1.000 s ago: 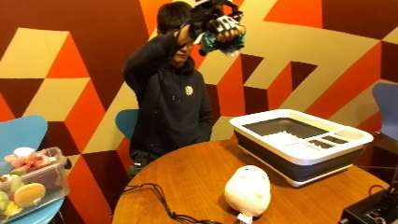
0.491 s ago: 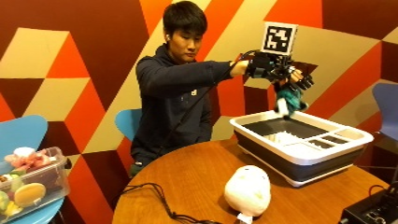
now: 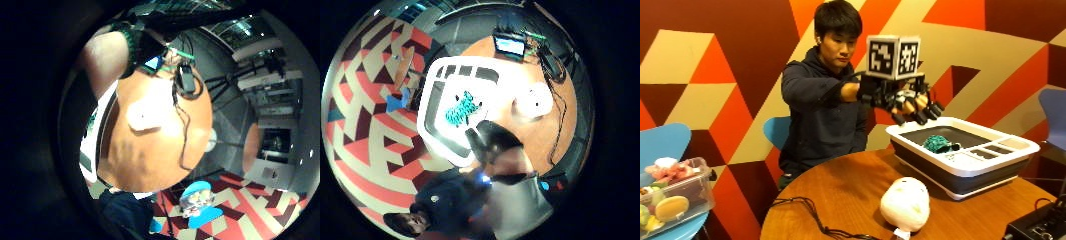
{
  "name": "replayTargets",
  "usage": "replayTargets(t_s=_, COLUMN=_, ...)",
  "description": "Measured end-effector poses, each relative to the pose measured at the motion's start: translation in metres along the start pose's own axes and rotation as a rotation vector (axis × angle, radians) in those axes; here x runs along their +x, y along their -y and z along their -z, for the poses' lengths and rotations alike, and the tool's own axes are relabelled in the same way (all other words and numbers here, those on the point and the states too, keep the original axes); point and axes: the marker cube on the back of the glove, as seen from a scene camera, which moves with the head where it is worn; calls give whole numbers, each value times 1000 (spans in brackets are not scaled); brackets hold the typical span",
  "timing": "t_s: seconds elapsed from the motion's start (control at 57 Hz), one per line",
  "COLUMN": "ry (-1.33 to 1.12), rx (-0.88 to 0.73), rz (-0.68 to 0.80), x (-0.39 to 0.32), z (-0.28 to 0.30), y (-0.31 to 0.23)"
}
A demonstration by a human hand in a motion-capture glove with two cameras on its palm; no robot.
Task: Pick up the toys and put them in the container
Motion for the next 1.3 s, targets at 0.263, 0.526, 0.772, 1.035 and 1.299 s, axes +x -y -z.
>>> replayTargets(t_s=0.263, ry=51, rx=-111, rz=8, x=24, z=-142, y=38)
replayTargets(t_s=0.526, ry=-18, rx=-143, rz=-18, x=32, z=-198, y=35)
replayTargets(t_s=0.772, ry=-22, rx=-158, rz=23, x=43, z=-179, y=-2)
replayTargets(t_s=1.035, ry=-115, rx=-178, rz=2, x=36, z=-66, y=-67)
replayTargets(t_s=1.299, ry=-139, rx=-205, rz=-103, x=69, z=32, y=-134)
